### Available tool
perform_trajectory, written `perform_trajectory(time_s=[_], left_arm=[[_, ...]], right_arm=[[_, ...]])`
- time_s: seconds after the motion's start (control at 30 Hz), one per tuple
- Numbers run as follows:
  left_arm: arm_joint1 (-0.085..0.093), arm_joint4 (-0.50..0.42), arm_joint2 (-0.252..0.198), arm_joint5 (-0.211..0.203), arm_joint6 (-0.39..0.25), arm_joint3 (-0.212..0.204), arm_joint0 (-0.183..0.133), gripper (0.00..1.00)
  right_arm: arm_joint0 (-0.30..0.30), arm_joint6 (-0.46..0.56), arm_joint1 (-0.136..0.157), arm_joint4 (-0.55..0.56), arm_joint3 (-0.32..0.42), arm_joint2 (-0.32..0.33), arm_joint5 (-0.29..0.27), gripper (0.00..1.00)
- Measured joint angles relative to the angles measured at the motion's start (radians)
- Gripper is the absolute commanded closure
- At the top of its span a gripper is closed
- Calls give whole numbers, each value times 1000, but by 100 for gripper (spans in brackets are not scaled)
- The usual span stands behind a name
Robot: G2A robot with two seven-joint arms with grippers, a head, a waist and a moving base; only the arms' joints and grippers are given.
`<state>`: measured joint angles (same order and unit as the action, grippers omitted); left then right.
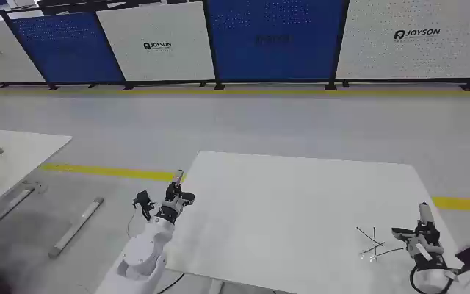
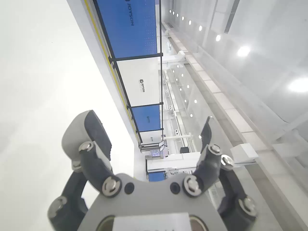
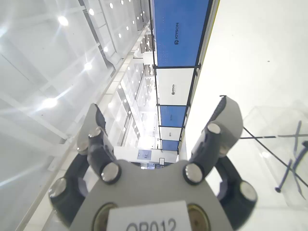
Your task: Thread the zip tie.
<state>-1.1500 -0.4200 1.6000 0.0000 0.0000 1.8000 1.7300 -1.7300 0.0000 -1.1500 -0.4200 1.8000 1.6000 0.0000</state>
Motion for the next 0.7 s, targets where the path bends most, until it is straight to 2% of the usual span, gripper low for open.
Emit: perform_trajectory(time_s=[0.03,0.23,0.4,0.53,0.7], left_arm=[[0,0,0,0,0,0,0,0],[0,0,0,0,0,0,0,0],[0,0,0,0,0,0,0,0],[0,0,0,0,0,0,0,0],[0,0,0,0,0,0,0,0]], right_arm=[[0,0,0,0,0,0,0,0],[-2,28,1,-4,3,6,-6,0],[-33,113,7,21,23,66,-30,0],[-61,310,22,5,41,149,-23,0],[-84,564,42,6,18,262,1,0]])
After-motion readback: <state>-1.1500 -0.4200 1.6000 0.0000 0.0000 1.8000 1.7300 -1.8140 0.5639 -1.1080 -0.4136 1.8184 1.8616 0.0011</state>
